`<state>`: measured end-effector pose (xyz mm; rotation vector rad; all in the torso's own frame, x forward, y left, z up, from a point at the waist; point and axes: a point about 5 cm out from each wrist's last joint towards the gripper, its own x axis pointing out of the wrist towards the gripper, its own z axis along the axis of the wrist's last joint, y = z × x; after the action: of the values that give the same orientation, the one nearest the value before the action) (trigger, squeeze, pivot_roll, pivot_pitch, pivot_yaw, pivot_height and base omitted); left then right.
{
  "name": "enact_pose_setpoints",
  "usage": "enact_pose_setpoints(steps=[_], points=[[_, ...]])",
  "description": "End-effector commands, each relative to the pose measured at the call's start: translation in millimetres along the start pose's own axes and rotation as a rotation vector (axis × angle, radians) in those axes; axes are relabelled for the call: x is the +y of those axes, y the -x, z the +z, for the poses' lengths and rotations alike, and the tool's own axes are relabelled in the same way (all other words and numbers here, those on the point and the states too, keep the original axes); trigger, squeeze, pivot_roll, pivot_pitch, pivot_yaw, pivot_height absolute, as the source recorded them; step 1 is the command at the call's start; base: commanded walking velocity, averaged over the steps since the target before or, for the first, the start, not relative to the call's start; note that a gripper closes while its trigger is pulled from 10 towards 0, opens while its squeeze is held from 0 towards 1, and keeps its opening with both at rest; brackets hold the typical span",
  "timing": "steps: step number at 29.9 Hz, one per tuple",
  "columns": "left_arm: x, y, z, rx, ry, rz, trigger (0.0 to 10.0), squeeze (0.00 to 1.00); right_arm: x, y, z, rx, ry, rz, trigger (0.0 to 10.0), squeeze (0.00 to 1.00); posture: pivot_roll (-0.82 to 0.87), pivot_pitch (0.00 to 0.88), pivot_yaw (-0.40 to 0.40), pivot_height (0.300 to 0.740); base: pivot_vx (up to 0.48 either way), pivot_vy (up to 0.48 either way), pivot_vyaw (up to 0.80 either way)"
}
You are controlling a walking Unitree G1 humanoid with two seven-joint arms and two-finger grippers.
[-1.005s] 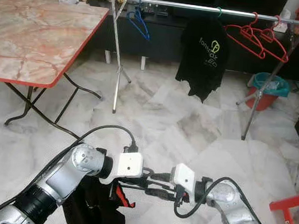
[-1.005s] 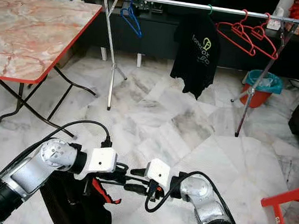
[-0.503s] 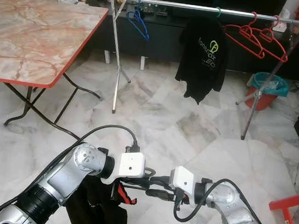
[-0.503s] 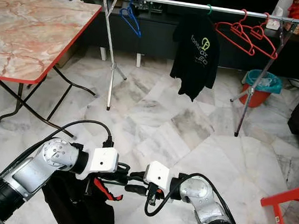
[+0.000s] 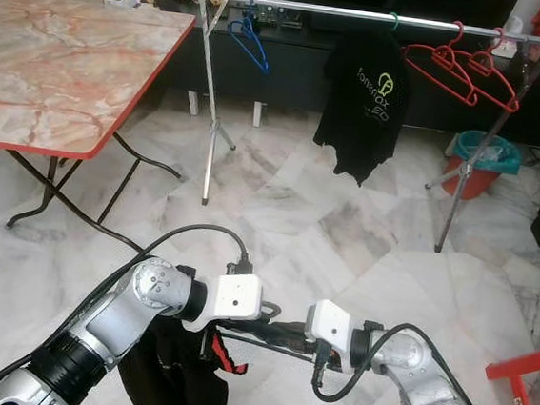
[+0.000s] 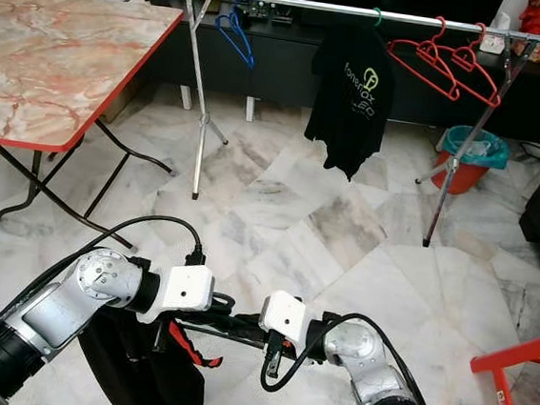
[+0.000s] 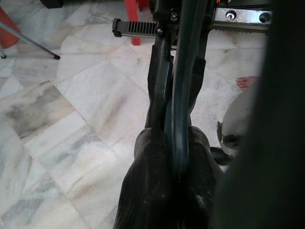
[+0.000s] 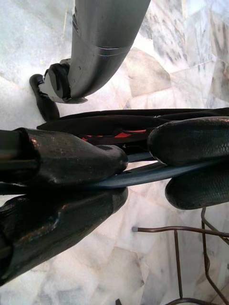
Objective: Hang hanger
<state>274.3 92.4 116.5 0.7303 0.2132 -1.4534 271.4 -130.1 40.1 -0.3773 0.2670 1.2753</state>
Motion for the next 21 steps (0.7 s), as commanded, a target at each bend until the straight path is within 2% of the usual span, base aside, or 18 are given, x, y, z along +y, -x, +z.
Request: enact_pose_setpoints(steps=[1, 10, 11, 12, 13, 21], points=[[1.5, -1.3, 9.0, -0.011, -0.039, -0.011, 10.0, 0.0, -2.2, -2.6, 3.2, -0.013, 0.003, -0.007, 0.0, 0.0, 0.07, 0.051, -0.011, 0.74, 0.0, 0.0, 0.0], [3.2, 1.8, 11.2, -0.033, -0.03, -0.006, 10.0, 0.0, -2.1, -2.7, 3.0, -0.02, 0.004, -0.015, 0.0, 0.0, 0.07, 0.058, -0.01, 0.74, 0.0, 0.0, 0.0], [2.4, 3.0, 12.9, -0.05, -0.019, -0.024, 10.0, 0.27, -2.2, -2.6, 2.9, -0.019, 0.005, -0.015, 0.0, 0.0, 0.07, 0.059, -0.009, 0.74, 0.0, 0.0, 0.0], [2.4, 3.0, 12.9, -0.05, -0.019, -0.024, 10.0, 0.27, -2.2, -2.6, 2.9, -0.019, 0.005, -0.015, 0.0, 0.0, 0.07, 0.059, -0.009, 0.74, 0.0, 0.0, 0.0], [2.5, 3.9, 14.4, -0.061, -0.017, -0.027, 10.0, 1.0, -2.3, -2.6, 3.0, -0.019, 0.005, -0.015, 0.0, 0.0, 0.08, 0.061, -0.009, 0.74, 0.0, 0.0, 0.0], [3.7, 7.2, 16.2, -0.063, -0.012, -0.042, 10.0, 1.0, -2.3, -5.0, 3.9, -0.024, 0.008, -0.021, 0.0, 0.0, 0.08, 0.064, -0.005, 0.74, 0.0, 0.0, 0.0]])
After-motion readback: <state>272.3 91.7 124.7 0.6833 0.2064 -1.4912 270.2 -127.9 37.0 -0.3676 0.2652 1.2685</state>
